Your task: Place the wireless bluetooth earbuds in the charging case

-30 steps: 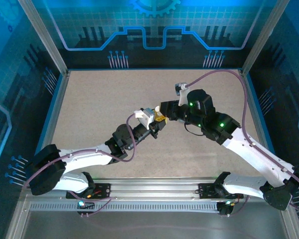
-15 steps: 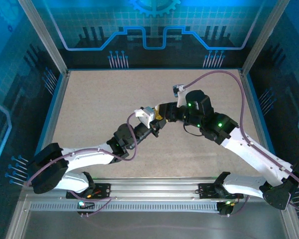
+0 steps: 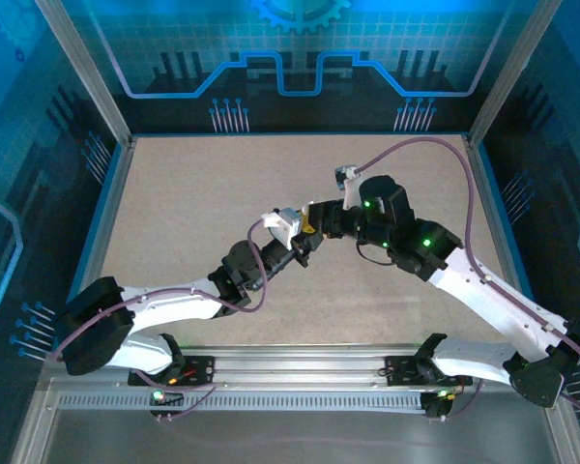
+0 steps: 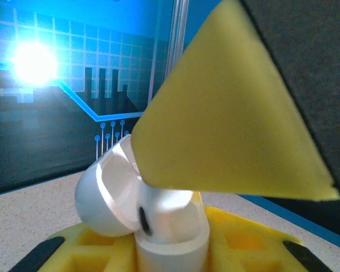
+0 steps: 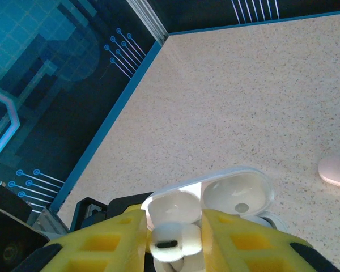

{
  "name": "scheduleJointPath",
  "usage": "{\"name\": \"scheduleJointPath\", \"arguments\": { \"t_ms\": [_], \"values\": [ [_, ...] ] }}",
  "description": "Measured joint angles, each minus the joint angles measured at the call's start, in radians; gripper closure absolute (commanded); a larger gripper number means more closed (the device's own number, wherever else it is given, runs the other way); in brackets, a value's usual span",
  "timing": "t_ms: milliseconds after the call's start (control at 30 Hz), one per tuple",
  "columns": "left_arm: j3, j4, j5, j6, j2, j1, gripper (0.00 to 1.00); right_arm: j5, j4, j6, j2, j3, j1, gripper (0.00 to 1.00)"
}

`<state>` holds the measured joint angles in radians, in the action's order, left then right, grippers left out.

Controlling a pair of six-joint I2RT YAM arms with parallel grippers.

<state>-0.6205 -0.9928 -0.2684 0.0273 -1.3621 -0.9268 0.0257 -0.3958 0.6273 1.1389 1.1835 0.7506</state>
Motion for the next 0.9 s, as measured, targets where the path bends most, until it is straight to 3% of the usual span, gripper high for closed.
{"name": "scheduleJointPath", "arguments": {
  "t_ms": [267, 700, 900],
  "values": [
    [0.000, 0.000, 0.000, 0.000, -0.003, 0.000, 0.72, 0.004, -0.010, -0.011, 0.000, 0.002, 0.001, 0.64],
    [0.008, -0.025, 0.019, -0.046, -0.002, 0.000, 0.70, -0.011, -0.087, -0.056, -0.016, 0.128, -0.006, 0.48],
    [0.045, 0.026, 0.093, -0.138, 0.033, 0.000, 0.70, -0.032, -0.222, -0.079, 0.034, 0.296, -0.124, 0.48]
  ]
}}
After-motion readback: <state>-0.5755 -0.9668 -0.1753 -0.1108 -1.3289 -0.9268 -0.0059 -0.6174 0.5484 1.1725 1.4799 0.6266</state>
